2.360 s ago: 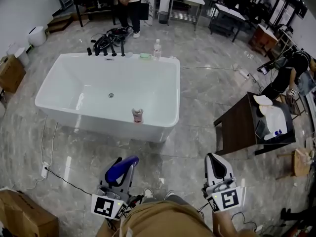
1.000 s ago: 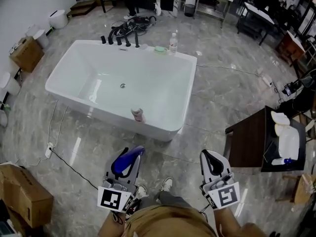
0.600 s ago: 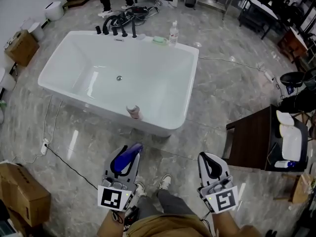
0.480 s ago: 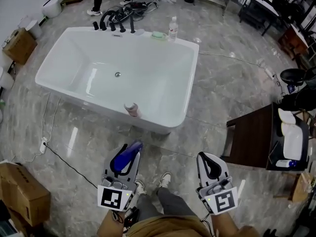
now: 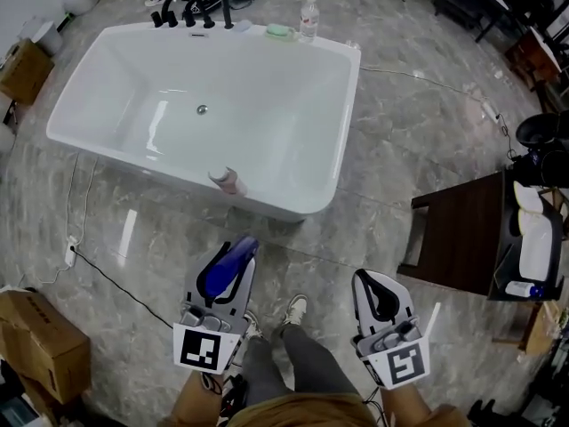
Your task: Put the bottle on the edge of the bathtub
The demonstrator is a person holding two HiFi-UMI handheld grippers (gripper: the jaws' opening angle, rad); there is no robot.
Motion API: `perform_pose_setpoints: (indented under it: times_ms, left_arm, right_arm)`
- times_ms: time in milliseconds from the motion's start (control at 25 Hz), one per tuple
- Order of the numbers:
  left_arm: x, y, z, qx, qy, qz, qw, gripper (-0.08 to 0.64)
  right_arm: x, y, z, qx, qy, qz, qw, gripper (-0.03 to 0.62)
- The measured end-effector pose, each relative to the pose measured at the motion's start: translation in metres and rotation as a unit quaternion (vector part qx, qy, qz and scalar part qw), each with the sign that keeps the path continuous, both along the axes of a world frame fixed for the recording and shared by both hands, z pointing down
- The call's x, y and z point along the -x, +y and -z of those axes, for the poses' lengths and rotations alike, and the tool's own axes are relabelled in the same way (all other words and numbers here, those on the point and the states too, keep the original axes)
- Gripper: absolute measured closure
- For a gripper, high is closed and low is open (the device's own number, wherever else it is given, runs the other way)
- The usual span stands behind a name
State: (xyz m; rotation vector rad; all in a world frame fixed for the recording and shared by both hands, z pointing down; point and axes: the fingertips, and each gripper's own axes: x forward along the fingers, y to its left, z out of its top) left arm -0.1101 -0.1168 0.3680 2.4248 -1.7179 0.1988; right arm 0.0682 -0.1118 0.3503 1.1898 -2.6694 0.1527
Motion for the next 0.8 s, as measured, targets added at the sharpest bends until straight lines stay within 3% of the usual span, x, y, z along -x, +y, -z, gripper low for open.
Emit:
perform_pose_setpoints:
  times_ms: [800]
  left_arm:
    - [-0.017,-0.045,-0.085,0.026,-0.013,-0.011,0.9995,0.402]
  right_arm:
    - [-0.005,-0.017,-0.061,0.016,-0.006,0.006,1.000,0.587]
